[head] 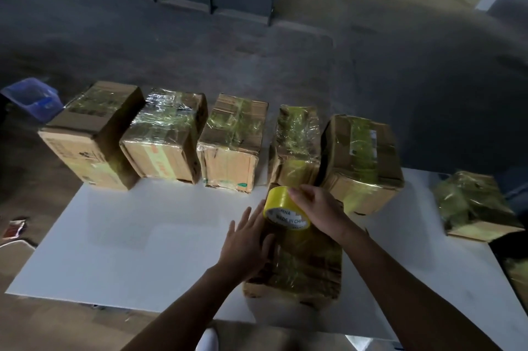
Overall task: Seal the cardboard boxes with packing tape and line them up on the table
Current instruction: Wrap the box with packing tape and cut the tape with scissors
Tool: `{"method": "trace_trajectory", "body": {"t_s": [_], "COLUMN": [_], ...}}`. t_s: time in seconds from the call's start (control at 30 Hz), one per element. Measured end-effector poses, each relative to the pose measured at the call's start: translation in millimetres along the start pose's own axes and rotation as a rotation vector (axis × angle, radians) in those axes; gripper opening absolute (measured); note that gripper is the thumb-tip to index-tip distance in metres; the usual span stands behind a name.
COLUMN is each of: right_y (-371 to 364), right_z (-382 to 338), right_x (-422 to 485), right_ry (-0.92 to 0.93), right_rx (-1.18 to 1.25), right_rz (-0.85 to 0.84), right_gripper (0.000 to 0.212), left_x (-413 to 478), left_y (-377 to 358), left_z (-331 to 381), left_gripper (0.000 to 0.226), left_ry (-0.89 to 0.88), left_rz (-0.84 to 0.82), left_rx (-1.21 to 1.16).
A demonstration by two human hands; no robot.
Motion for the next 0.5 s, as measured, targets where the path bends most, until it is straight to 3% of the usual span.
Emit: {"method": "trace_trajectory", "body": {"t_s": [0.33, 0.5], "right_y": [50.6, 50.6], "right_z": [30.7, 28.3], "right_x": [-21.2, -19.4], "right_ry": [0.106, 0.091], "right_rx": [-0.202, -0.24], "right_rz": [0.146, 0.191], "right_gripper": [0.048, 0.048], "left_x": [2.7, 8.2], "left_y": [1.6, 10.0], "left_z": [14.0, 46.0], "left_gripper": [0.066, 0.079], "left_ry": [-0.004, -0.213], "left_rz": [-0.092, -0.026], "left_rx": [0.293, 0.277]}}
Point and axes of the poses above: each hand's wrist, its own x-axis towards the middle knuckle, its own y-axis out of the back of the hand, z = x × y, the point moved 6 cm from there along x, towards the middle knuckle, and after that the axes turned 13 degrees about x, right-handed, at the moved point
